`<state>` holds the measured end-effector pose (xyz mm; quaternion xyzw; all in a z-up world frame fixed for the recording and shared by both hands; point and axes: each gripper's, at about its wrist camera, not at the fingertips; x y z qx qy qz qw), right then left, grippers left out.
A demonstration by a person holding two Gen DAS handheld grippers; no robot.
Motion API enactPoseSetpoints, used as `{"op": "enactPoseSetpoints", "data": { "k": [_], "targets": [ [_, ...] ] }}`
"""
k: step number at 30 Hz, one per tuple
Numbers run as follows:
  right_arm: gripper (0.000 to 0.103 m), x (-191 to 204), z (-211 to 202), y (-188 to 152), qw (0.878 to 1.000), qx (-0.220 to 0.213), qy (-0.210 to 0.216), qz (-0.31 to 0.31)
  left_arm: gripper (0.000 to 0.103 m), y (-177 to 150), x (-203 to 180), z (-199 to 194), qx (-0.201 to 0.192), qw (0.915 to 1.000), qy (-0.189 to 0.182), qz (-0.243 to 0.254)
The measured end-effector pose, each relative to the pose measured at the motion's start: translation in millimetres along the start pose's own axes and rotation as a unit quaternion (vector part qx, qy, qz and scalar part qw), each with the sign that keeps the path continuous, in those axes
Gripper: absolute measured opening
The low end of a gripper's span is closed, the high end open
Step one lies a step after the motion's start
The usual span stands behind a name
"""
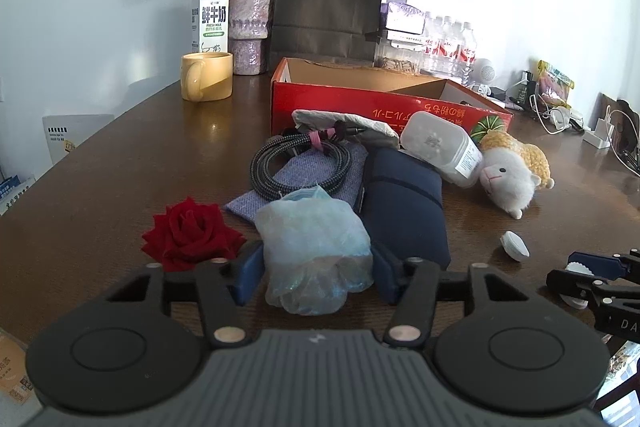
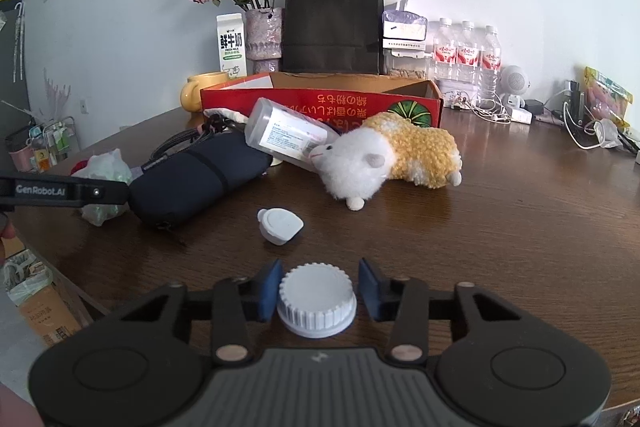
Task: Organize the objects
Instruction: 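Grasp the clear plastic bag with the left tool while the right tool grasps the white bottle cap, then lift and carry the bag and cap with both tools over the red box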
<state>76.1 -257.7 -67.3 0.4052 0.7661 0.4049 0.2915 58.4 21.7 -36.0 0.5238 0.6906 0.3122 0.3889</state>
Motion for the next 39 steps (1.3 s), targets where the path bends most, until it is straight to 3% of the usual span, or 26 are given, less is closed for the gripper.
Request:
{"op": "enactPoseSetpoints", "data": {
  "k": [6, 23, 39],
  "targets": [
    [0.035, -0.8, 5.5, 2.9, 1.0, -0.001, 0.011, -0.003, 0.042, 3.2, 2.4, 3.4, -0.007, 1.0, 0.004, 0.0],
    [0.035, -1.5, 17.3, 27.2, 0.999, -0.025, 0.037, -0.008, 0.037, 21.1, 11.2, -16.3, -0.038, 0.9992, 0.011, 0.005],
    [0.035, -16.3, 36.6, 92.0, 0.994, -0.101, 0.016, -0.035, 0.038, 84.1, -35.9, 9.6, -0.1, 0.9934, -0.046, 0.035]
  ]
}}
Point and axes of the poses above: each gripper's, at about its wrist camera, not at the fingertips, and z roughly the way its jaws point, x to its left, y to its top, and after that the axes turned 9 degrees about -z, right-handed
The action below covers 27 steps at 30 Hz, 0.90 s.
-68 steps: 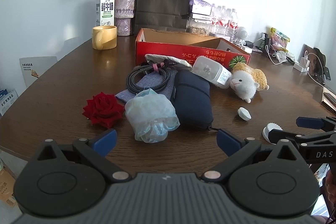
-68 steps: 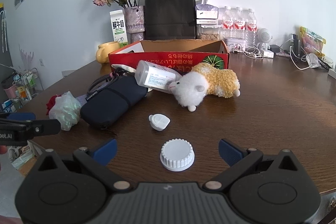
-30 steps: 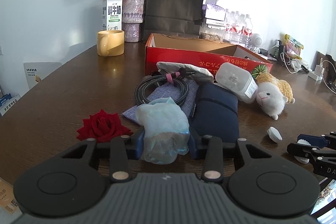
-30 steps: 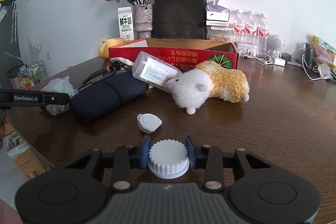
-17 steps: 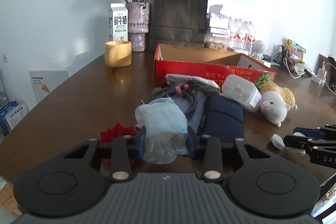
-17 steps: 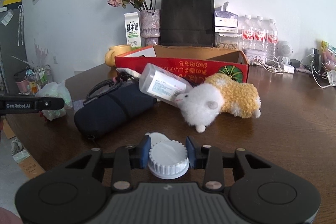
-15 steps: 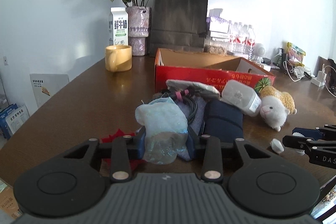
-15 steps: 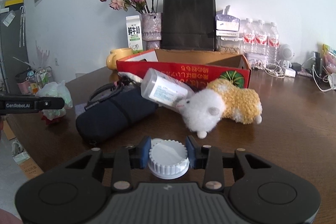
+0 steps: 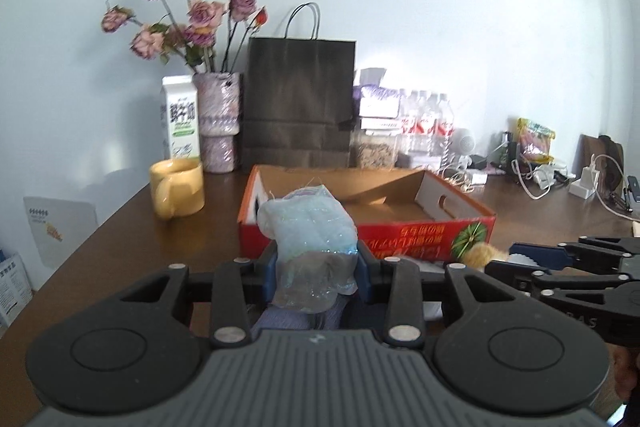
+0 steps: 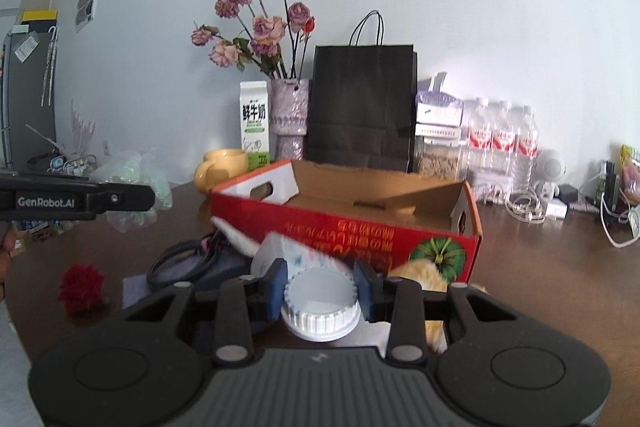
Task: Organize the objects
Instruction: 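Lift and carry the bag and cap with both tools over the red box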
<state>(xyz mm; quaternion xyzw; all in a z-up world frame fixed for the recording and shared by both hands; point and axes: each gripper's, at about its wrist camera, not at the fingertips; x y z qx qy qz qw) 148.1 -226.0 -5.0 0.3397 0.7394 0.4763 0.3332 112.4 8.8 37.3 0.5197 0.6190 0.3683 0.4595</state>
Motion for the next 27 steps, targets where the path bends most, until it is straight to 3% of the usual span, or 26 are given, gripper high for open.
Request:
{"op": "enactPoseSetpoints", "data": {
  "k": [10, 18, 27],
  "targets": [
    [0.035, -29.6, 63.9, 47.7, 1.0, -0.023, -0.015, -0.009, 0.038, 45.1, -28.6, 73.6, -0.016, 0.9996, -0.021, -0.002],
    [0.035, -47.6, 131.8, 69.3, 1.0, 0.001, -0.014, -0.009, 0.038, 64.7, -33.6, 137.7, 0.0, 0.9999, -0.007, -0.012],
    [0.035, -66.1, 189.6, 71.6, 0.999, 0.037, -0.011, 0.004, 0.038, 68.2, -25.9, 195.5, 0.023, 0.9992, 0.02, -0.024]
  ]
}}
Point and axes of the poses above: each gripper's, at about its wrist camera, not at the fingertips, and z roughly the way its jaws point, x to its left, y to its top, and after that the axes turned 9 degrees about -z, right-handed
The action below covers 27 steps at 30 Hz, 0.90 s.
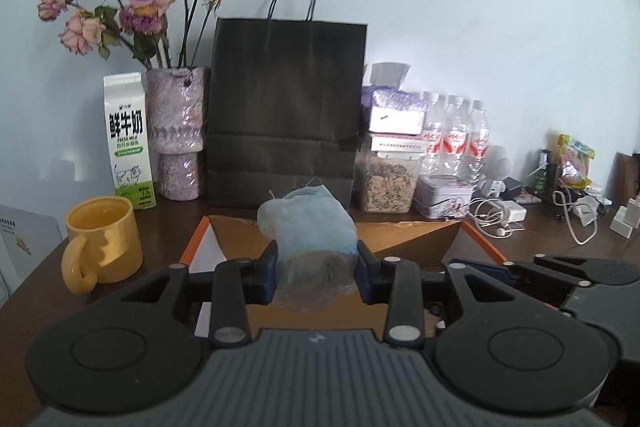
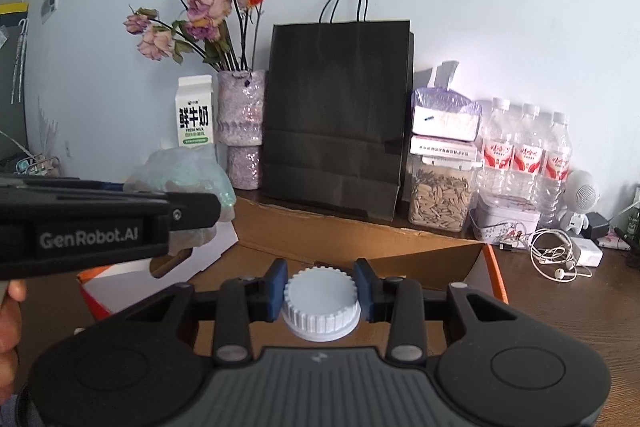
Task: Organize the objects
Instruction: 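Lift and carry the bag and cap with both tools over the red box, then open both tools to drop the bag and cap into the box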
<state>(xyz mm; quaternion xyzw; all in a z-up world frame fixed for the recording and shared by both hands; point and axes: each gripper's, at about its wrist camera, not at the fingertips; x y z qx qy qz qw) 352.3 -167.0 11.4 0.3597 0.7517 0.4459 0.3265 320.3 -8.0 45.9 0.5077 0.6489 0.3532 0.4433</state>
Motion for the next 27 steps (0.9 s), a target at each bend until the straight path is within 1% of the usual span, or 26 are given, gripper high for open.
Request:
{"op": "enactPoseSetpoints", "data": {
  "k": [3, 7, 8, 9, 10, 11, 12, 13, 14, 16, 17, 21, 27],
  "targets": [
    [0.035, -5.1, 7.2, -4.9, 1.0, 0.013, -0.001, 0.007, 0.038, -4.9, 7.8, 14.7, 0.024, 0.9997, 0.009, -0.002],
    [0.035, -9.3, 14.8, -11.4, 0.999, 0.034, 0.002, 0.014, 0.038, -11.2, 7.8, 24.4, 0.042, 0.999, 0.014, 0.004],
    [0.035, -10.2, 15.1, -12.7, 0.999, 0.035, 0.004, 0.016, 0.039, -12.4, 6.9, 25.0, 0.044, 0.9989, 0.013, 0.007],
    [0.035, -11.0, 15.1, -12.8, 0.999, 0.035, 0.006, 0.018, 0.043, -13.2, 5.9, 24.9, 0.045, 0.9989, 0.012, 0.008],
    [0.035, -12.0, 14.8, -12.6, 0.999, 0.034, 0.006, 0.02, 0.054, -13.3, 5.5, 24.0, 0.043, 0.9989, 0.015, 0.007],
    [0.038, -12.5, 14.5, -13.3, 0.999, 0.036, 0.005, 0.021, 0.063, -13.3, 5.5, 22.3, 0.039, 0.9991, 0.018, 0.004],
    [0.043, -13.0, 14.8, -14.0, 0.999, 0.039, 0.005, 0.023, 0.088, -12.7, 5.8, 20.8, 0.033, 0.9992, 0.023, -0.001],
    [0.061, -14.1, 14.9, -14.6, 0.999, 0.042, 0.003, 0.025, 0.103, -11.9, 6.3, 18.9, 0.023, 0.9993, 0.029, -0.005],
    [0.082, -14.5, 14.5, -15.0, 0.999, 0.041, 0.0, 0.028, 0.103, -11.9, 6.5, 16.7, 0.013, 0.9993, 0.036, -0.006],
    [0.1, -15.4, 11.3, -14.0, 0.999, 0.036, -0.005, 0.029, 0.103, -10.0, 6.3, 15.2, 0.014, 0.9992, 0.036, -0.005],
    [0.103, -15.4, 10.1, -14.0, 0.999, 0.033, -0.006, 0.029, 0.103, -10.1, 6.5, 15.1, 0.015, 0.9993, 0.034, -0.007],
    [0.103, -15.3, 9.3, -14.2, 0.999, 0.034, -0.01, 0.028, 0.103, -11.3, 4.3, 16.1, 0.02, 0.9992, 0.034, -0.001],
    [0.103, -16.7, 5.3, -13.3, 0.999, 0.024, -0.013, 0.029, 0.103, -10.5, 2.3, 13.8, 0.018, 0.9994, 0.03, 0.0]
  ]
}}
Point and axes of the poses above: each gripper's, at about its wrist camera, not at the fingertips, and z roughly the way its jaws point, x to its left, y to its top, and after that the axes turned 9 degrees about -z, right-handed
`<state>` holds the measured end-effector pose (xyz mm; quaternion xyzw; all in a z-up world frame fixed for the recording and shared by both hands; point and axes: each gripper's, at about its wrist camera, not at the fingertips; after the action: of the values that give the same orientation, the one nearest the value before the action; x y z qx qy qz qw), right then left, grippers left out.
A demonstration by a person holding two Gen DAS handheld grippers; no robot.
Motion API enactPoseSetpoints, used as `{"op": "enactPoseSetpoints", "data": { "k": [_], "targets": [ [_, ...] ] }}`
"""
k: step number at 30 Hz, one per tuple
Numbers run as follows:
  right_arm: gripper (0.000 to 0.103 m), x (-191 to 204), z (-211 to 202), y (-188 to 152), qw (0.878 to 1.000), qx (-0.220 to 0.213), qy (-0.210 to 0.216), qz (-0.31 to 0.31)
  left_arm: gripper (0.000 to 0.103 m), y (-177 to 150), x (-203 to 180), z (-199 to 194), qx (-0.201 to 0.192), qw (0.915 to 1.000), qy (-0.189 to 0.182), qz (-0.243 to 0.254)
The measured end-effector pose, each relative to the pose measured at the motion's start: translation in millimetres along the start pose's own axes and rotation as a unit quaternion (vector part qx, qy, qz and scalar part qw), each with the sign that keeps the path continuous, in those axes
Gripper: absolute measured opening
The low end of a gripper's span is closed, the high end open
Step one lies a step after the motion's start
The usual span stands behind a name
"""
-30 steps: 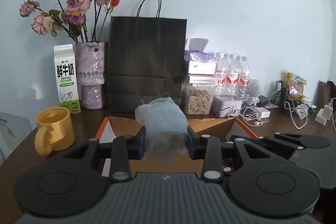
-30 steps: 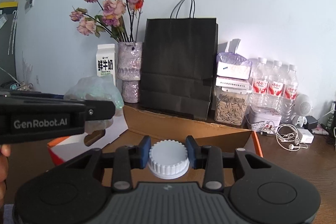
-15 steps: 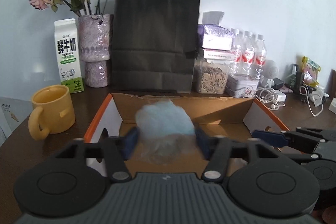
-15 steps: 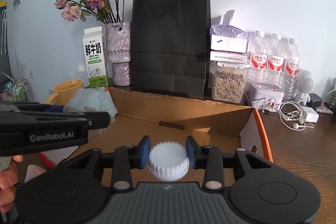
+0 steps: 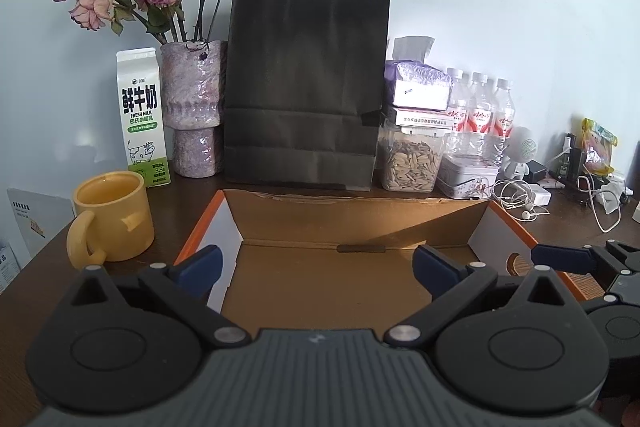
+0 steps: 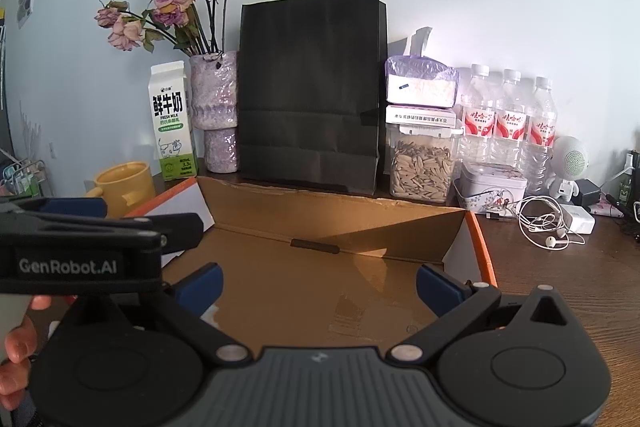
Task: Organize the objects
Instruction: 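Open both tools to drop the bag and cap into the box, then move the left tool toward the red rose while the right tool grasps the small white lid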
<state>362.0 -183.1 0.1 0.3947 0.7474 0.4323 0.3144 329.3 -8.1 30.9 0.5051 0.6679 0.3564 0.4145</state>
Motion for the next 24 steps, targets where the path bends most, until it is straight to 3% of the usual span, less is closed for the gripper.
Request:
{"op": "enactPoseSetpoints", "data": {
  "k": [12, 24],
  "targets": [
    [0.103, 11.5, -25.9, 5.4, 1.0, -0.021, -0.011, -0.018, 0.103, 8.9, -6.7, -29.5, -0.025, 0.9996, -0.011, 0.003],
    [0.103, 20.5, -74.5, -3.9, 0.999, -0.03, -0.017, -0.02, 0.103, 7.3, -1.5, -84.7, -0.045, 0.9989, -0.003, 0.012]
  ]
}}
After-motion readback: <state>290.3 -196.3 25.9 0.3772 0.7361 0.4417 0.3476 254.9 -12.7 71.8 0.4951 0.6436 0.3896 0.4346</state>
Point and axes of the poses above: each gripper's, at about its wrist camera, not at the fingertips, and z roughly the way its jaws point, x to its left, y to its top, and after that the axes turned 9 degrees about -z, right-handed
